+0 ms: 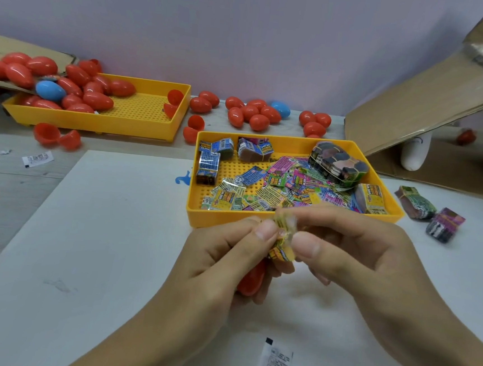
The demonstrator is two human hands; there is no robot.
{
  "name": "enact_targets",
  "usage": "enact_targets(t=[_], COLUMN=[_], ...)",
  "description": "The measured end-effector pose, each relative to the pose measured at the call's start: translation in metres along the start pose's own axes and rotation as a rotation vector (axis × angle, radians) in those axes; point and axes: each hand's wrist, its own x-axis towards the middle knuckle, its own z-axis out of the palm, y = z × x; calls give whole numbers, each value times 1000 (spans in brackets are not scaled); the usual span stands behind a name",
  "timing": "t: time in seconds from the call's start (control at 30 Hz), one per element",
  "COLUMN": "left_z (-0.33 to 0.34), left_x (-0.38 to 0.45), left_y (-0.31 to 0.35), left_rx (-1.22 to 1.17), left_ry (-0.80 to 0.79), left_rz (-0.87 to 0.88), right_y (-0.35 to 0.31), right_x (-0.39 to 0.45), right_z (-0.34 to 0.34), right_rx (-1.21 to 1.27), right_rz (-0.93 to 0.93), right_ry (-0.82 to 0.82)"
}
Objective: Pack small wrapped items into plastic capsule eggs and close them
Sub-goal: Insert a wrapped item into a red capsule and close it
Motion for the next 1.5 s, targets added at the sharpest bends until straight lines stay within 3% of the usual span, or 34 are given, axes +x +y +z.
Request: enact_targets(t=[0.23,0.43,0.53,0.77,1.0,1.13,1.5], left_z=[1,0,1,-4,2,3,-2], left_x=[-2,-1,-2,5,-1,0,0], left_y=[0,-1,-2,-7,-9,-8,-6], left_rx=[22,115,138,-165,34,82,91], left_ry=[26,38,45,167,215,231,144], left_rz=[41,60,65,-6,160,186,127], right_y=[4,1,0,4,8,6,6], right_x=[-1,-3,-2,-2,-1,1,-1], right_z=[-3,-3,-3,-3,-3,-3,1], right_rx=[-32,-469,-541,-486,-404,-354,-401], right_rz=[22,-328,-331,-305,-228,-222,-232], right_ry=[8,7,71,122,190,151,166])
